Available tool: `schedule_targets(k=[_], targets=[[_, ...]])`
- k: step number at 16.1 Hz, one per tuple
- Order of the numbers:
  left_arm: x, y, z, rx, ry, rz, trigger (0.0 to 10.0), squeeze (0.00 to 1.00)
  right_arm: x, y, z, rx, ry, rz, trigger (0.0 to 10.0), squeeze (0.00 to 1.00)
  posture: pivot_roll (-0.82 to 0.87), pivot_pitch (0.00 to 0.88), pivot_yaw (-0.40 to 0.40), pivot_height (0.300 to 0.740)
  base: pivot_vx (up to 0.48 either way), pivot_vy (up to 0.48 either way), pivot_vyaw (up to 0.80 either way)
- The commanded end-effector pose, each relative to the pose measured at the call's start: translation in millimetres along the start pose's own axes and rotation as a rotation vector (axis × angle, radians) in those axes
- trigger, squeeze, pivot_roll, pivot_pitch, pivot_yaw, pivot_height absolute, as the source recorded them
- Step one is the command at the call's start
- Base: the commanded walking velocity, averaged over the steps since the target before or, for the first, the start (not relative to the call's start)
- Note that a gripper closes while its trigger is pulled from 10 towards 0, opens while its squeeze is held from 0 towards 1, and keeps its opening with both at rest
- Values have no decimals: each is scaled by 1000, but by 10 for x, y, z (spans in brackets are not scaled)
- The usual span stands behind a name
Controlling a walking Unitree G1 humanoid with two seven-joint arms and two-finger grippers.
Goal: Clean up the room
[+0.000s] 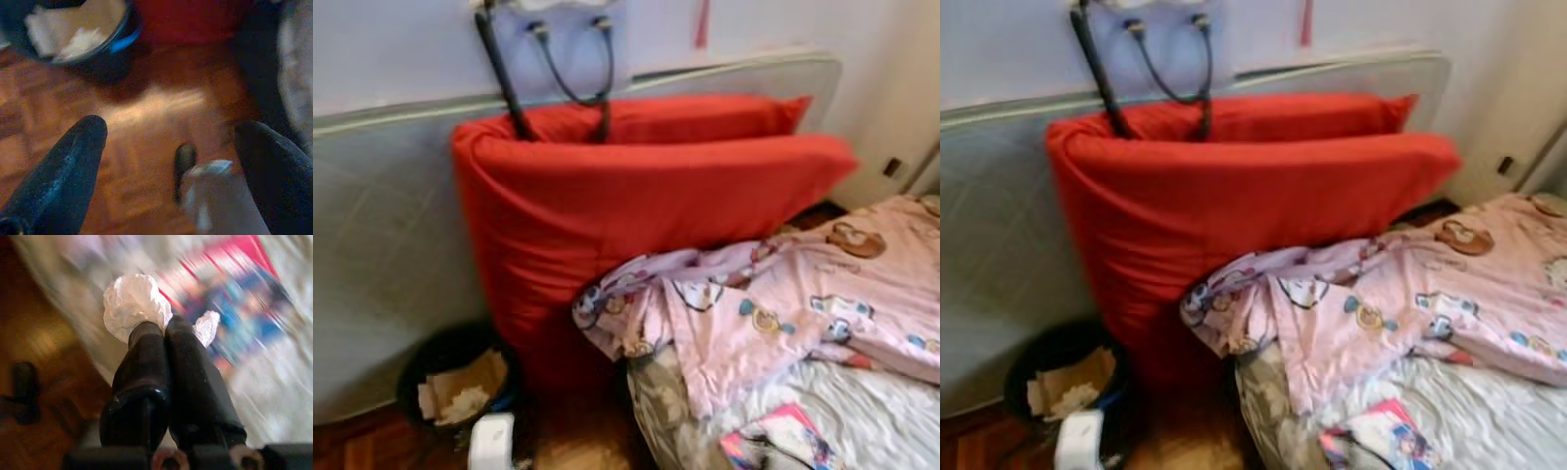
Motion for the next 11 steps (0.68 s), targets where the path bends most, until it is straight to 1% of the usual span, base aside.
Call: schedule_targets(k=[1, 5, 11], targets=[[81, 26, 89, 19, -5, -17, 10000, 0, 144, -41, -139, -38, 13, -37, 10000, 0, -24, 0, -51, 740, 0, 0, 0], [83, 28, 90, 15, -2, -19, 10000, 0, 146, -40, -135, -37, 27, -39, 10000, 0, -22, 0, -50, 740, 0, 0, 0], [67, 21, 37, -11, 7, -13, 10000, 0, 160, -43, -139, -35, 36, -44, 10000, 0, -18, 0, -52, 740, 0, 0, 0]])
Point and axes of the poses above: a point about 5 cm out from each wrist's last joint towards the gripper, its own y axis pointing out of the wrist towards the gripper, its own z axis along the axis of the wrist's last joint, x = y × z, the point moved 3 cm from there along y, pointing out of the wrist towards the gripper, and after that the axes turned 6 degrees about y, right-handed, at the moved point
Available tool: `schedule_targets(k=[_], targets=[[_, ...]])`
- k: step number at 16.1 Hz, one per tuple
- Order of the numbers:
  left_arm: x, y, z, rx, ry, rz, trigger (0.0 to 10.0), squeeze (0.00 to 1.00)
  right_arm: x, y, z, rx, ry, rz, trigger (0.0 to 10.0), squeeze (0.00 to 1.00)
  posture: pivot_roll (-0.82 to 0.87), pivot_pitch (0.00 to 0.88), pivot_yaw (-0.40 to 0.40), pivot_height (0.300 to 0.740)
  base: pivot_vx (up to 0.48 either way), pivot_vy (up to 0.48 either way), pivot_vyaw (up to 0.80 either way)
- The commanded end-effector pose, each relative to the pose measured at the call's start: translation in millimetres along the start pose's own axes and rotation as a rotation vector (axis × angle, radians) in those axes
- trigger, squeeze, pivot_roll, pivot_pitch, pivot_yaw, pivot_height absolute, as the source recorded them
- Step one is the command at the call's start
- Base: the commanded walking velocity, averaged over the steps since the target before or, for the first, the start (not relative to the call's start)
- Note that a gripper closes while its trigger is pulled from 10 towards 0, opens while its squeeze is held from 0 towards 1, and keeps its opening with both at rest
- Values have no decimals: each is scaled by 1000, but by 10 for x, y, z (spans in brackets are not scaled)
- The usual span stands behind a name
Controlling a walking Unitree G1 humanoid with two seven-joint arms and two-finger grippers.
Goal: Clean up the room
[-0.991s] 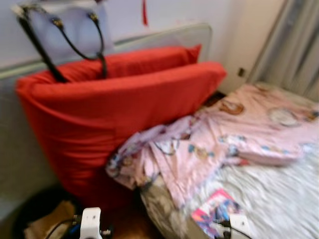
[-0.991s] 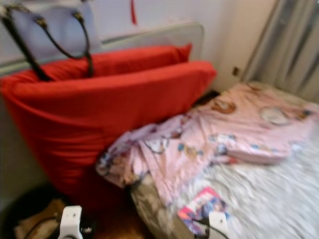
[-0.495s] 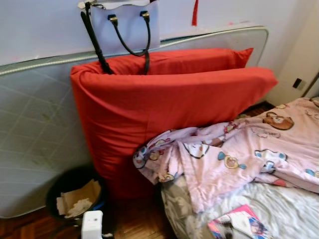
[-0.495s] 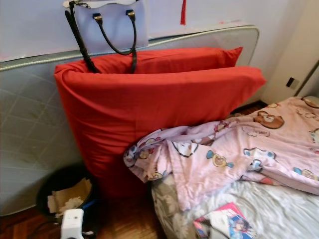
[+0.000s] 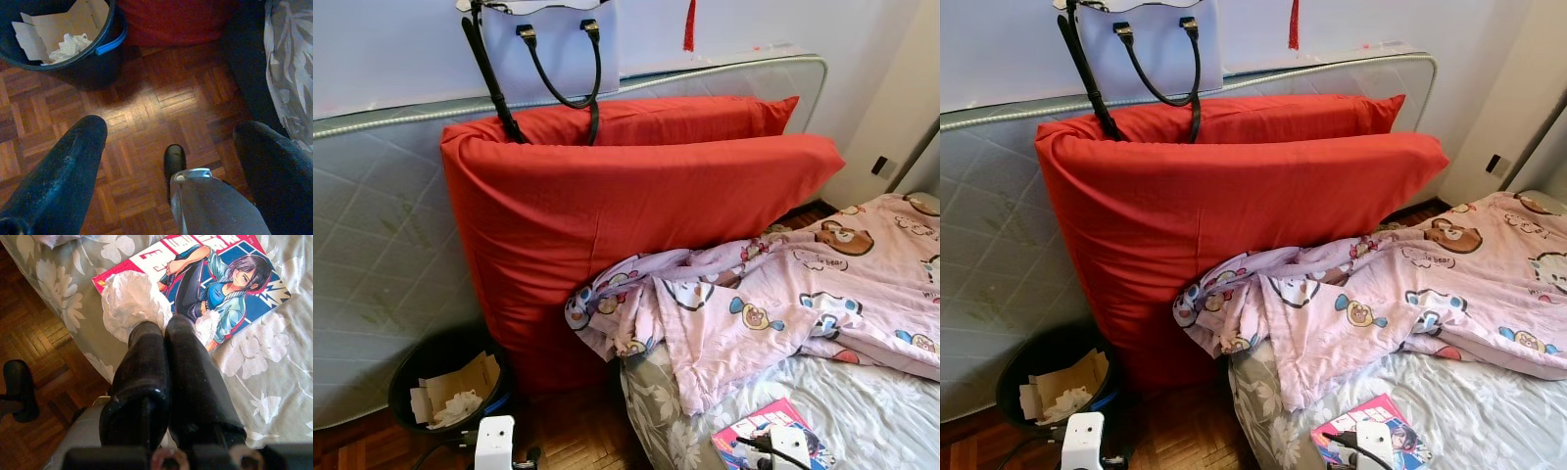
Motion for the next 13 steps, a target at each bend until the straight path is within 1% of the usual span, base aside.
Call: schedule_targets(k=[1, 13], targets=[[-16, -11, -65, -30, 13, 5, 10000, 0, 16, 1, 12, 5, 15, -8, 10000, 0, -18, 0, -52, 740, 0, 0, 0], [-16, -23, -115, -50, 21, -3, 10000, 0, 16, -11, -56, -14, 9, -12, 10000, 0, -16, 0, -42, 740, 0, 0, 0]])
Point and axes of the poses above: a point about 5 cm out from each wrist's last joint towards the gripper, its own y axis pointing out of the wrist towards the gripper, its own z axis along the axis of the wrist's last joint, x = y × z, the point moved 3 cm from there along y, pointing out of the wrist towards the gripper, and after that the axes turned 6 degrees about y, right-handed, at the moved point
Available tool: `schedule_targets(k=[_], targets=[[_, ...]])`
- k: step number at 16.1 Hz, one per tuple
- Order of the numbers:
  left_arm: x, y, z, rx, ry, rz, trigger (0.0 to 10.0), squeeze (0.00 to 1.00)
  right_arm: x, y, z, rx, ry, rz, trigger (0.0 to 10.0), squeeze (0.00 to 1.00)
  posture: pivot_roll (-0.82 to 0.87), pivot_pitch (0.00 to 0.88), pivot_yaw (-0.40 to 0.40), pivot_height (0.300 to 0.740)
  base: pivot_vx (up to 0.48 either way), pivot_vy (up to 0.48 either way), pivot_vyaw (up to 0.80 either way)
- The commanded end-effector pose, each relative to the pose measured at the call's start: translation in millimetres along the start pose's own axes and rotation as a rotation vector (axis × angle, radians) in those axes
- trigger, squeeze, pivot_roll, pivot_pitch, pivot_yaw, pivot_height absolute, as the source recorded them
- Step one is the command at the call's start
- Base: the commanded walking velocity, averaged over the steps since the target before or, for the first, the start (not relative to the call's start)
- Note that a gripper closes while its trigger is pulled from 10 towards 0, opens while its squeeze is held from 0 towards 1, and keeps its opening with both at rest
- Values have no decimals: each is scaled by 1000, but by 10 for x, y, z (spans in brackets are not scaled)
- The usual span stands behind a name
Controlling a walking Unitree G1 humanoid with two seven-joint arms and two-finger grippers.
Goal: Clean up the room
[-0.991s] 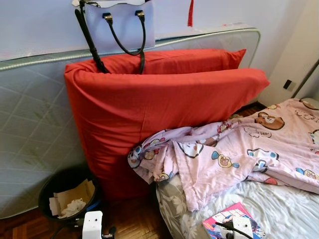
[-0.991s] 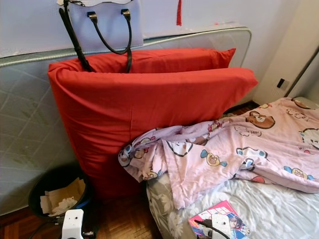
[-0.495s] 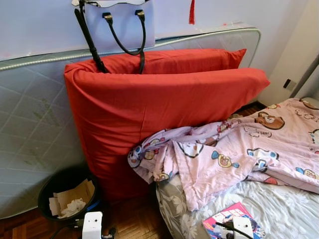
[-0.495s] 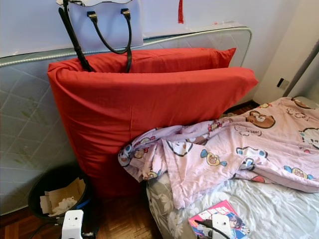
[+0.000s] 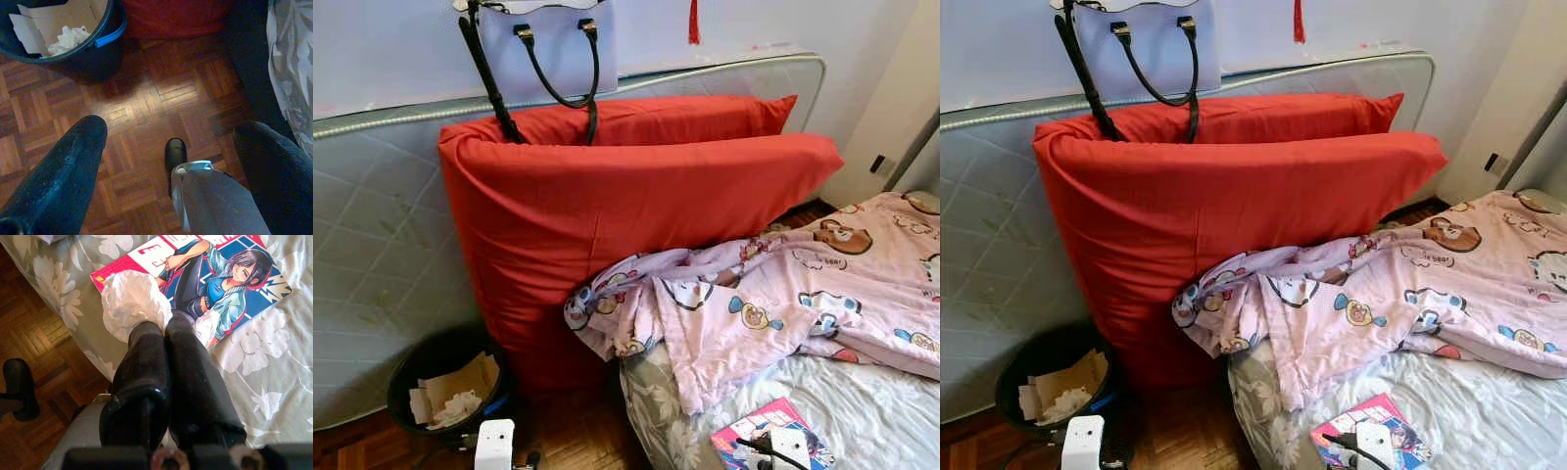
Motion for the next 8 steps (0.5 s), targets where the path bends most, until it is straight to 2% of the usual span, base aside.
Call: schedule_targets(k=[1, 7, 8], targets=[[-16, -14, -69, -26, 18, -1, 10000, 0, 14, -5, -28, -9, 6, -8, 10000, 0, -16, 0, -41, 740, 0, 0, 0], [0, -19, -94, -35, 17, -6, 10000, 0, 22, -10, -51, -17, 1, -7, 10000, 0, -15, 0, -45, 740, 0, 0, 0], [5, -20, -96, -37, 19, -8, 10000, 0, 24, -10, -51, -17, 1, -8, 10000, 0, -15, 0, -46, 740, 0, 240, 0]])
Point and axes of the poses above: a point about 5 cm out from each wrist's last joint towards the gripper, its own y axis pointing out of the wrist towards the gripper, its own z axis along the axis of the wrist's last joint, x = y × z, the point moved 3 cm from there along y, pointing out of the wrist towards the gripper, and after that the axes turned 6 degrees about y, right-handed, at the moved point
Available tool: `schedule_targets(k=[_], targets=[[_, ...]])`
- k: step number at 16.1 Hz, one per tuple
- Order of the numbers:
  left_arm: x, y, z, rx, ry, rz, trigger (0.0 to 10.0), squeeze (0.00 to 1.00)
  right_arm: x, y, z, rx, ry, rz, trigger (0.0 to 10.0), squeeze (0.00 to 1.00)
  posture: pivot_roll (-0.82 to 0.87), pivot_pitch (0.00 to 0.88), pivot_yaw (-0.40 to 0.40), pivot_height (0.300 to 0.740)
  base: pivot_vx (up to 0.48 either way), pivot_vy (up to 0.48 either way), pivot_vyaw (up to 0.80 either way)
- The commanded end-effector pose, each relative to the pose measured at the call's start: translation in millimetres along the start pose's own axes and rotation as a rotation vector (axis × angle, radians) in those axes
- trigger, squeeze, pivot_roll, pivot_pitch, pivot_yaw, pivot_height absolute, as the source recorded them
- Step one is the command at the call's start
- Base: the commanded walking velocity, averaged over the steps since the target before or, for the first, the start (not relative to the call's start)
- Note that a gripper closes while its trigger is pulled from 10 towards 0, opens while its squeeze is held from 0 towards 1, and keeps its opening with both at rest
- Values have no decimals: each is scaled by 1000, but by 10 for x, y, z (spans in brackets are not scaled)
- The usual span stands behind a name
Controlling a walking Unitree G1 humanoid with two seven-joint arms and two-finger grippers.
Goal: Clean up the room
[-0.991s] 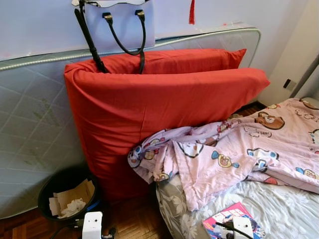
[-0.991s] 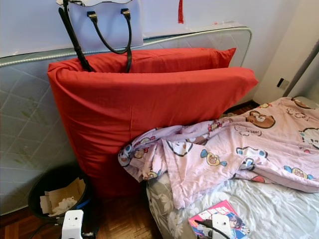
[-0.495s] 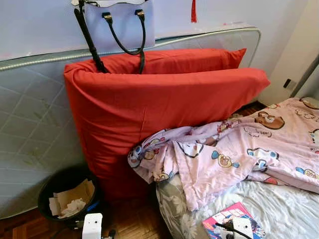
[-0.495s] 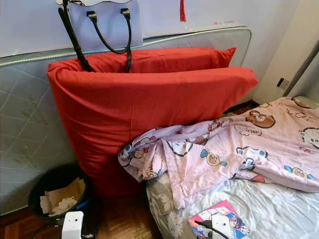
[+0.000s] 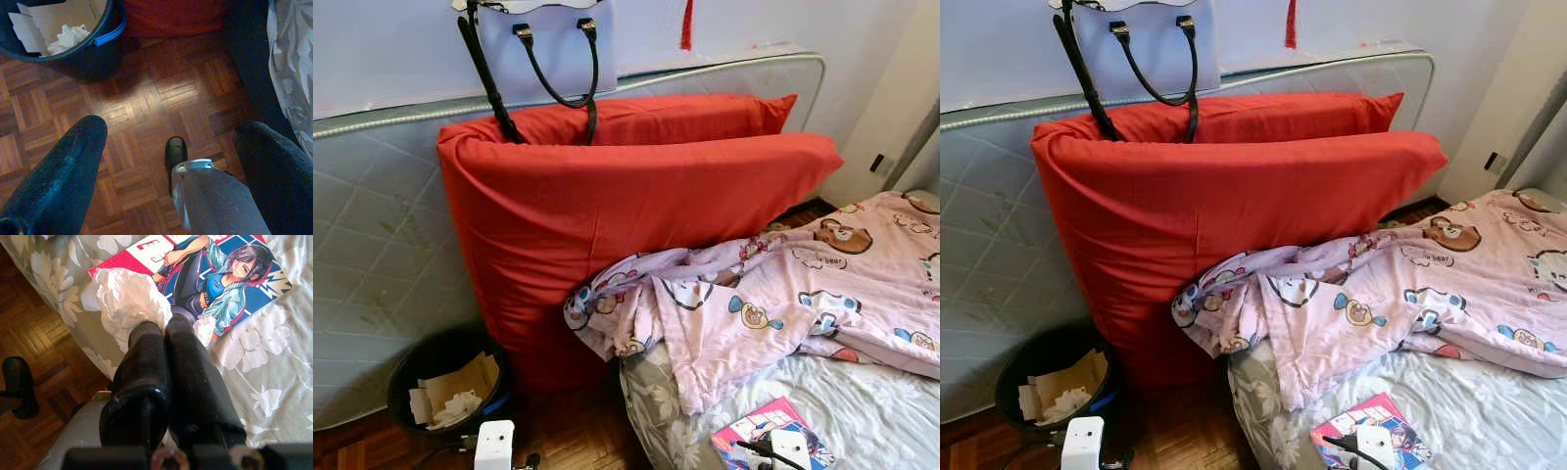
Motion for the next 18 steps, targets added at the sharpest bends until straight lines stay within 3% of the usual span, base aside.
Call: schedule_targets(k=[1, 18], targets=[[5, -17, -86, -33, 17, -7, 10000, 0, 16, -5, -30, -13, 2, -6, 10000, 0, -15, 0, -45, 740, 0, 244, 0], [16, -16, -86, -35, 11, -6, 10000, 0, -9, 0, -11, -8, -13, 3, 10000, 0, -10, 0, -44, 740, 0, 246, 0]])
Point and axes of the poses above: a point about 5 cm out from each wrist's last joint towards the gripper, its own y axis pointing out of the wrist towards the gripper, its own z axis along the axis of the wrist's last joint, x = y × z, the point moved 3 cm from there along y, pointing out of the wrist towards the gripper, and after that the axes turned 6 degrees about y, right-handed, at the moved point
